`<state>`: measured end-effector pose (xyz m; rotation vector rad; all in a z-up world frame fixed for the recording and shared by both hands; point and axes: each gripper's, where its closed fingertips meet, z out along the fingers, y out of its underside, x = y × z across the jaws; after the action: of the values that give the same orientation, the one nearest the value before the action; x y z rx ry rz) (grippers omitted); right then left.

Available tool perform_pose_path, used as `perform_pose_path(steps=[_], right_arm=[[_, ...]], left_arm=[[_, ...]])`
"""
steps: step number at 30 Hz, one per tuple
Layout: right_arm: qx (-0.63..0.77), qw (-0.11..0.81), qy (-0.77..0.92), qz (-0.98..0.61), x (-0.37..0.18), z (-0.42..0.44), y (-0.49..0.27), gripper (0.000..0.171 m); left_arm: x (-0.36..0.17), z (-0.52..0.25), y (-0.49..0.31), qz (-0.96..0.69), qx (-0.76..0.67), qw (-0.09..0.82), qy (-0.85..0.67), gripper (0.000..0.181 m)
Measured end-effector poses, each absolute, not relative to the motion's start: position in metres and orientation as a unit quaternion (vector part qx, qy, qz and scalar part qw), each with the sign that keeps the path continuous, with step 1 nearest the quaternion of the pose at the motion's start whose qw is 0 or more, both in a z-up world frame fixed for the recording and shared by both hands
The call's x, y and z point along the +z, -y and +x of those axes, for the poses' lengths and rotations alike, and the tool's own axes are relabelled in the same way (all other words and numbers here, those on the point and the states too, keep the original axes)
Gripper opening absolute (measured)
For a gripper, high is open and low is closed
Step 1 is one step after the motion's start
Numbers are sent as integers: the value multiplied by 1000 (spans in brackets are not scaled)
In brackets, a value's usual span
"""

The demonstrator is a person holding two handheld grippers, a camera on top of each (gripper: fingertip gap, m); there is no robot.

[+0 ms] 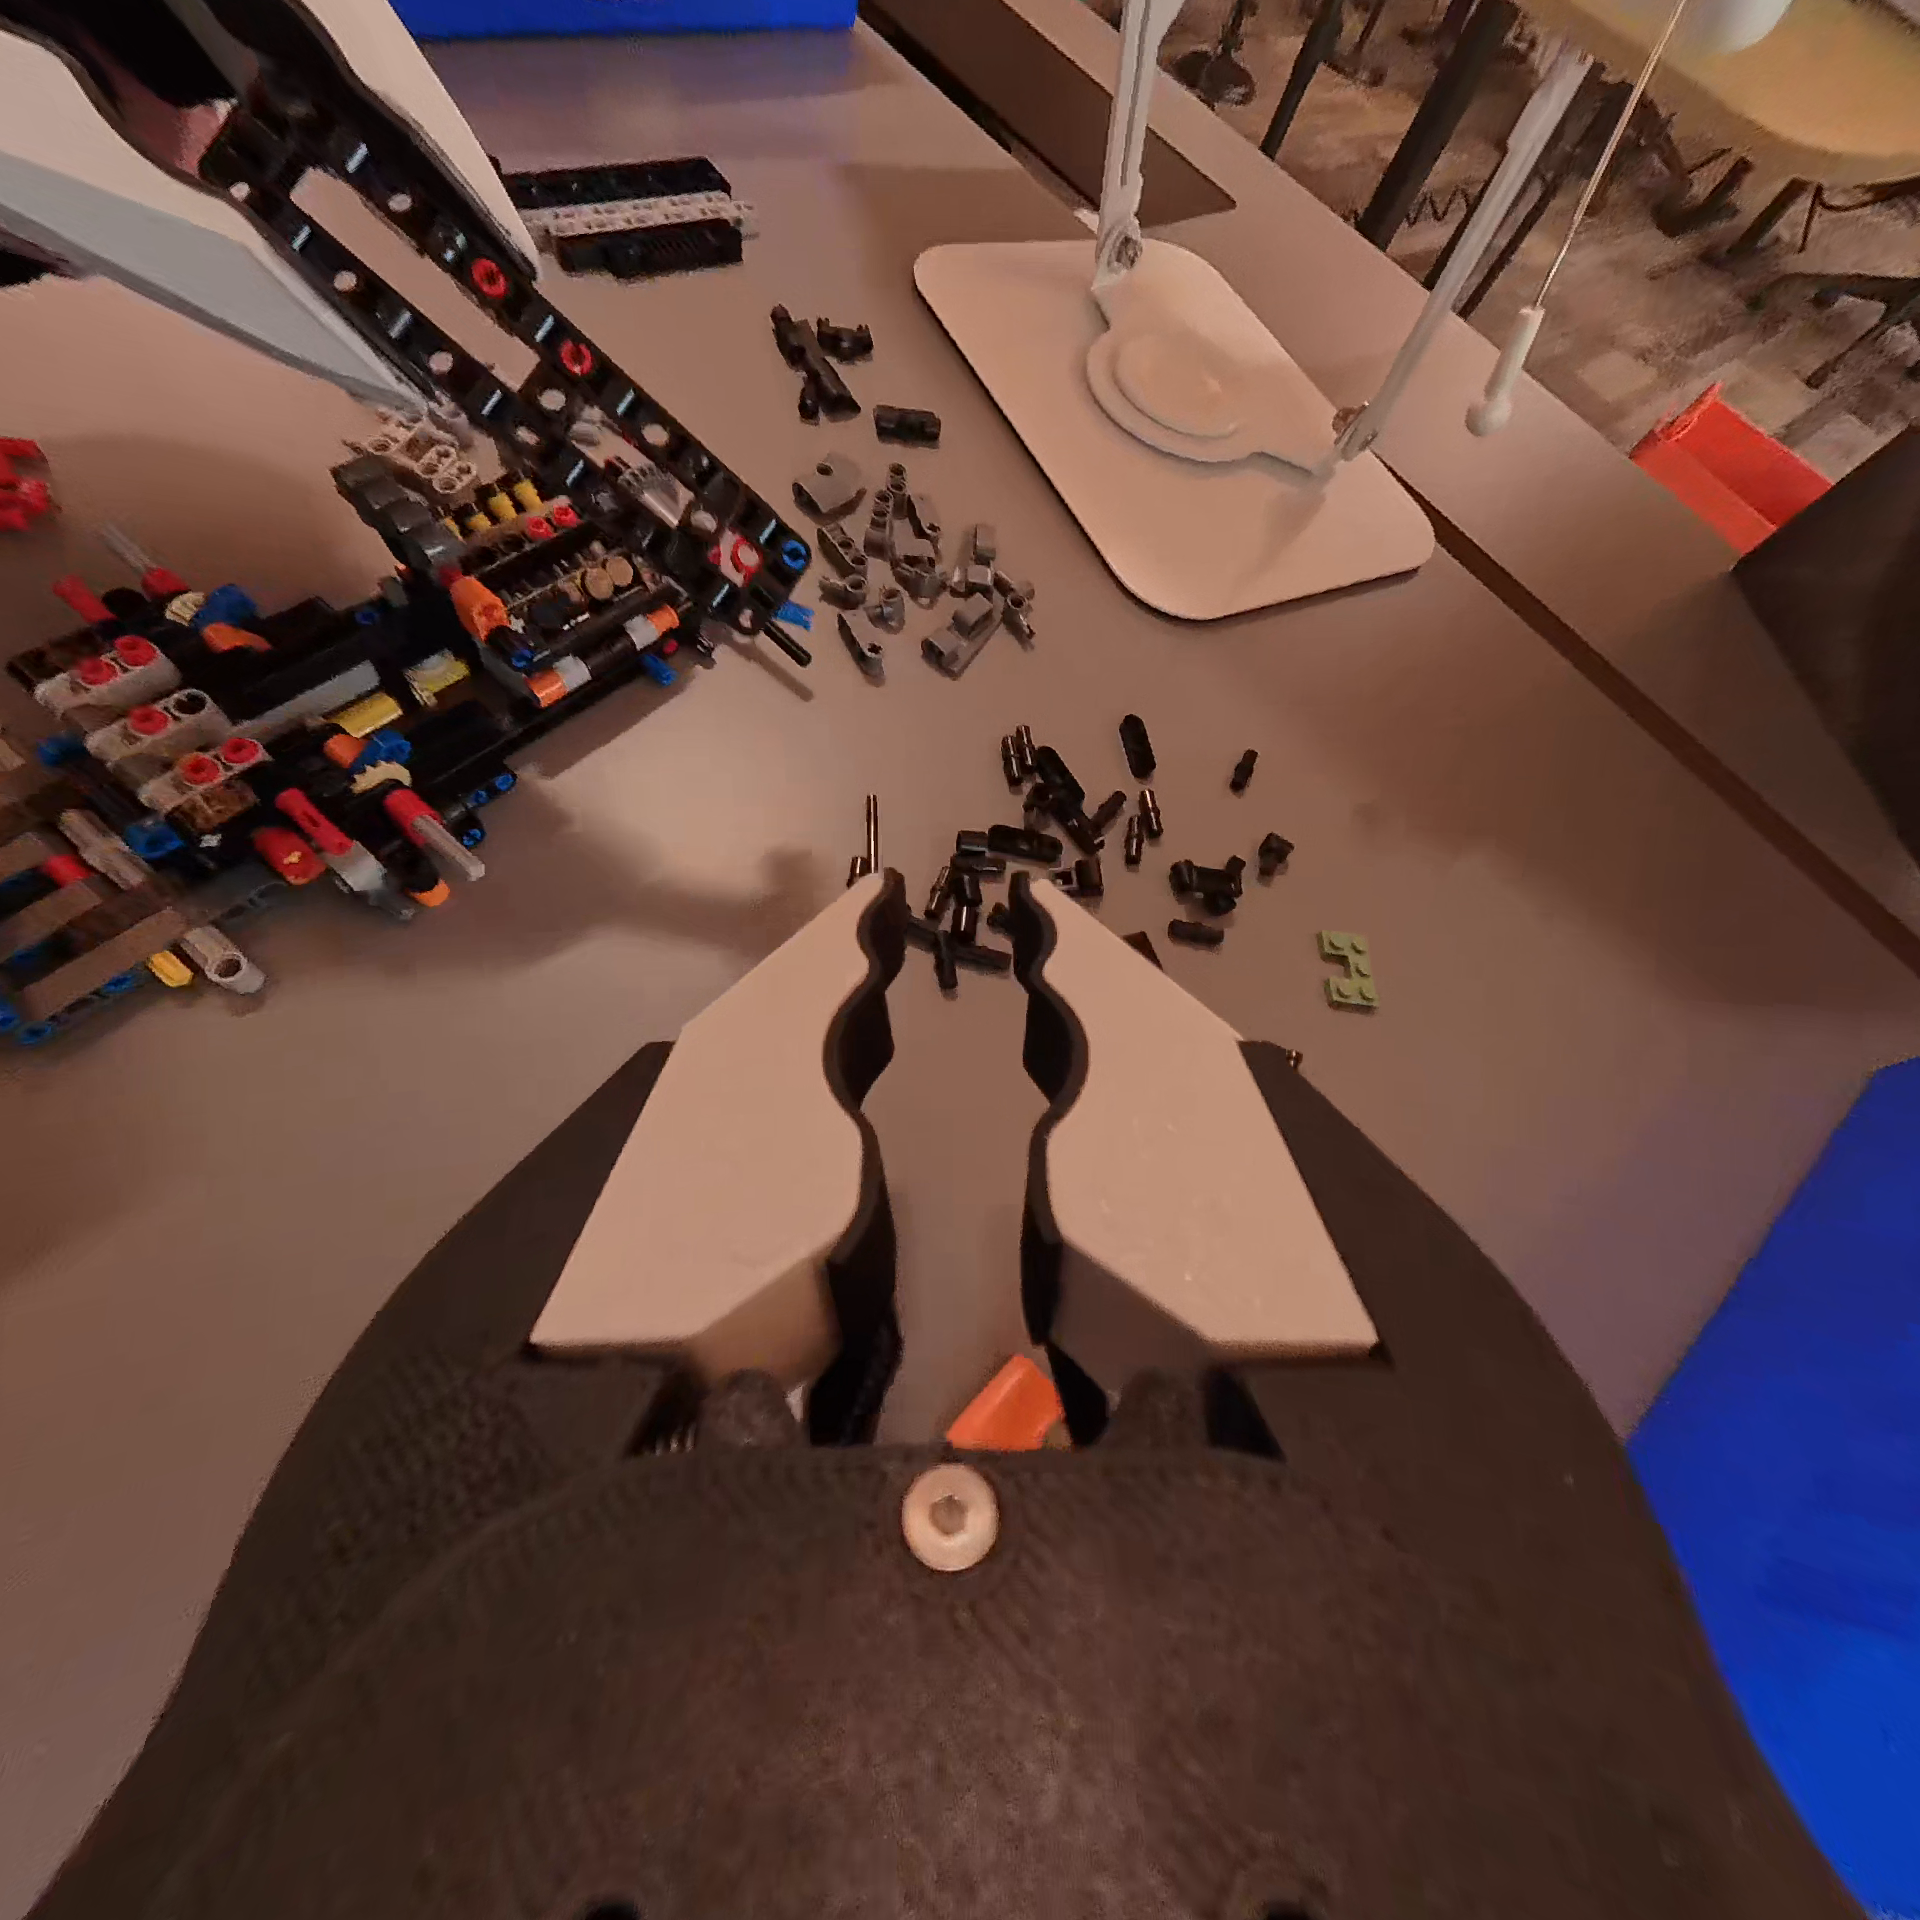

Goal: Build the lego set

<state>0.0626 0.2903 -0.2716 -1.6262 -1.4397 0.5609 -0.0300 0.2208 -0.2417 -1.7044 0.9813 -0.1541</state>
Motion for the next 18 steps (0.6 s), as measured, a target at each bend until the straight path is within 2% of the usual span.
perform_pose_path(steps=[9,18], right_arm=[[246,381,568,-687,-292,64,-297,16],[231,365,585,-686,-305,62,-302,19]], left_arm=[[-242,-40,-225,-727,-48,552,-405,26],[-245,-45,-228,-731,-32,548,-405,26]])
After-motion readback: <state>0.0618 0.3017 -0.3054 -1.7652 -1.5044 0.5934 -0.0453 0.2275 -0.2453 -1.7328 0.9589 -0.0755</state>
